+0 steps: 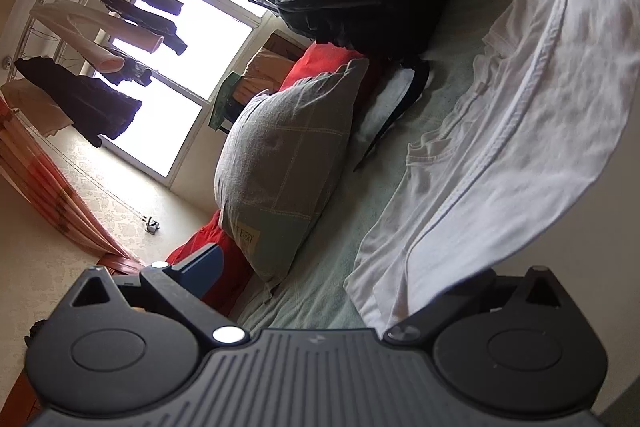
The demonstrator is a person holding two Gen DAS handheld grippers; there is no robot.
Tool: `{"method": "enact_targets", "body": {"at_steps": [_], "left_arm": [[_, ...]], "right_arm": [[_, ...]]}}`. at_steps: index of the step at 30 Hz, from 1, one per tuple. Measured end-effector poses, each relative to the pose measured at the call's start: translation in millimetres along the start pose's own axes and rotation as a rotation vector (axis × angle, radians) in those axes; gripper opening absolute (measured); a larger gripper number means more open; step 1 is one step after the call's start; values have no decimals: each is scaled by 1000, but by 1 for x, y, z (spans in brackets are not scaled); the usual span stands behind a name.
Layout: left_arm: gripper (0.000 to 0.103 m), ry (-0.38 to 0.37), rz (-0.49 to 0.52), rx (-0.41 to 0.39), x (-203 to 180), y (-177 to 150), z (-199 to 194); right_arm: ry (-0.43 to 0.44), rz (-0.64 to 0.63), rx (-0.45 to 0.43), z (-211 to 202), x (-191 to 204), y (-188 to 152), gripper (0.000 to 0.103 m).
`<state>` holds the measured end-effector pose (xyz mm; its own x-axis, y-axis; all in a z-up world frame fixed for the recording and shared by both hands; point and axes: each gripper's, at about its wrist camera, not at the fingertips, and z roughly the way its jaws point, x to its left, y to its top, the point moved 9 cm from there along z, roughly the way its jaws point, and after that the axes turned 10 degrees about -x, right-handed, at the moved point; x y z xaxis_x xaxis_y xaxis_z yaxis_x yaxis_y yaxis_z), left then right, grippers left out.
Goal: Fold clothes
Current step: 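Lower both grippers along the shirt side edge near the bed, then raise both open grippers upright and move them over the shirt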
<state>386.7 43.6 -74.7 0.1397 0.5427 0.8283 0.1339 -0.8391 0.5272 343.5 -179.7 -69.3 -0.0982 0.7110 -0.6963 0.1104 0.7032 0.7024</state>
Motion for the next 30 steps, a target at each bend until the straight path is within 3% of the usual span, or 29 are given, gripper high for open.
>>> {"method": "enact_targets", "body": {"at_steps": [17, 24, 30], "left_arm": [[101, -63, -50, 3, -8, 2, 72], [100, -133, -73, 57, -30, -14, 87], [100, -188, -82, 41, -15, -17, 60]], "right_arm": [[11, -17, 57, 65, -5, -5, 103], [125, 55, 171, 92, 15, -34, 103], [237, 146, 191, 70, 7, -41, 103]]}}
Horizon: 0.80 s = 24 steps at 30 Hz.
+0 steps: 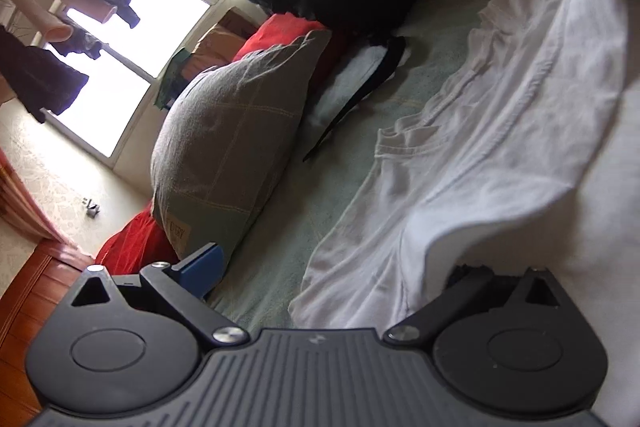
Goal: Fold clothes
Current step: 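Raise both open grippers upright and move them over the shirt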
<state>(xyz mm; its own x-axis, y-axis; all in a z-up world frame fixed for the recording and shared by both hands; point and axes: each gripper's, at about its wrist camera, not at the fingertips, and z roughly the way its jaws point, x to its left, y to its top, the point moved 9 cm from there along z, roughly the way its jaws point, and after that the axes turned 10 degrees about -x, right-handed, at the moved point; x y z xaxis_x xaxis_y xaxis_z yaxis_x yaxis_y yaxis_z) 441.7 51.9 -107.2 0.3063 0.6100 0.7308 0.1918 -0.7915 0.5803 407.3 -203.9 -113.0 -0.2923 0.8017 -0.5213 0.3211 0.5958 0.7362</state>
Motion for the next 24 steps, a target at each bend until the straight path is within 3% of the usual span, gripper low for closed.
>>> {"method": "enact_targets", "body": {"at_steps": [5, 8, 12, 16, 20, 24], "left_arm": [[100, -90, -81, -12, 5, -4, -46], [100, -181, -173, -25, 0, 1, -71], [100, -379, -383, -43, -18, 15, -91], [100, -590, -607, -19, -42, 20, -87], [100, -665, -729, 44, -55, 11, -63], [100, -644, -777, 86, -49, 5, -41]], "right_arm": [[109, 57, -41, -46, -10, -4, 103], [200, 125, -78, -70, -9, -3, 103], [371, 210, -123, -92, 14, 3, 103], [562, 304, -124, -100, 47, 9, 103], [692, 399, -63, -92, 74, 4, 103], [662, 458, 0, -67, 71, -6, 103]]}}
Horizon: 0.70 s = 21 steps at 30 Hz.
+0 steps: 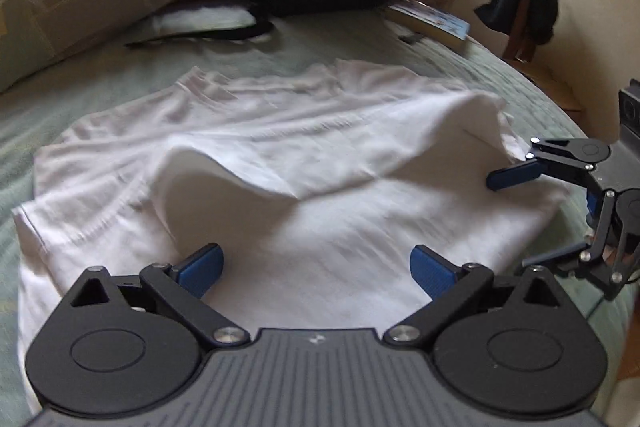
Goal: Fold clothes
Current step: 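Raise both open grippers upright and move them over the shirt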
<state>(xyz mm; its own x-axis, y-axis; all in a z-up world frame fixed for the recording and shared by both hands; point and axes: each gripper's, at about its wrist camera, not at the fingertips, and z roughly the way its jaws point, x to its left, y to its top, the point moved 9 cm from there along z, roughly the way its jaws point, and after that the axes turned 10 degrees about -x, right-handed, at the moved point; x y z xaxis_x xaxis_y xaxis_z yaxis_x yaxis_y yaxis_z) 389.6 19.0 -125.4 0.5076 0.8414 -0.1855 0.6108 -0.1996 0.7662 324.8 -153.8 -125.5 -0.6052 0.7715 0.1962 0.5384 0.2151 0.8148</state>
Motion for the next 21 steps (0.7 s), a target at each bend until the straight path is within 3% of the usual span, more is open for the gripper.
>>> {"method": "enact_targets", "body": {"at_steps": [4, 13, 17, 21], "left_arm": [[100, 56, -9, -33, 19, 23, 1], [100, 209, 43, -170, 55, 96, 18], [100, 227, 3, -195, 61, 103, 19], [100, 262, 86, -228, 56, 99, 6]], "right_arm": [[-70, 35, -19, -1, -24, 18, 103], [-259, -69, -59, 3, -72, 58, 103], [-316, -85, -86, 0, -86, 73, 103], [-393, -122, -119, -10, -92, 79, 103]]}}
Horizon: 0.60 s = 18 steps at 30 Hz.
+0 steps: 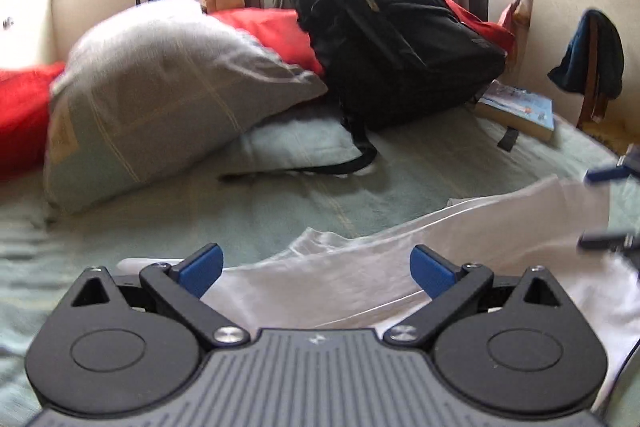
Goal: Fold clothes
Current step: 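Raise both open grippers upright and move them over the shirt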
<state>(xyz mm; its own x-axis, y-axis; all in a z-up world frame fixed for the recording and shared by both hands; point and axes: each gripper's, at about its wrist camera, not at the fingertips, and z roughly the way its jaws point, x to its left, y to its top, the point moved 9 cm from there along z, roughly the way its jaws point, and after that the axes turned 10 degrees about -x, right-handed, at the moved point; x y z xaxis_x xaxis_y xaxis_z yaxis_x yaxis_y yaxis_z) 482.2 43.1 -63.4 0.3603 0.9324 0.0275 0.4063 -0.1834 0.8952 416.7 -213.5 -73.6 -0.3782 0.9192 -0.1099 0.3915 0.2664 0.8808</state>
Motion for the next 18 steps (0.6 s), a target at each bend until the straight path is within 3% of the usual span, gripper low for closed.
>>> {"method": "enact_targets", "body": {"at_steps": [3, 6, 12, 18], "left_arm": [[100, 22, 18, 9, 4, -1, -10], [100, -36, 4, 25, -2, -9, -26], [100, -165, 41, 111, -29, -69, -62], [100, -93, 1, 205, -12, -114, -67]], "right_arm": [[-32, -3, -6, -5, -5, -1, 103], [28, 8, 4, -16, 3, -10, 103], [168, 34, 58, -45, 30, -52, 103], [213, 151, 162, -72, 48, -110, 103]]}}
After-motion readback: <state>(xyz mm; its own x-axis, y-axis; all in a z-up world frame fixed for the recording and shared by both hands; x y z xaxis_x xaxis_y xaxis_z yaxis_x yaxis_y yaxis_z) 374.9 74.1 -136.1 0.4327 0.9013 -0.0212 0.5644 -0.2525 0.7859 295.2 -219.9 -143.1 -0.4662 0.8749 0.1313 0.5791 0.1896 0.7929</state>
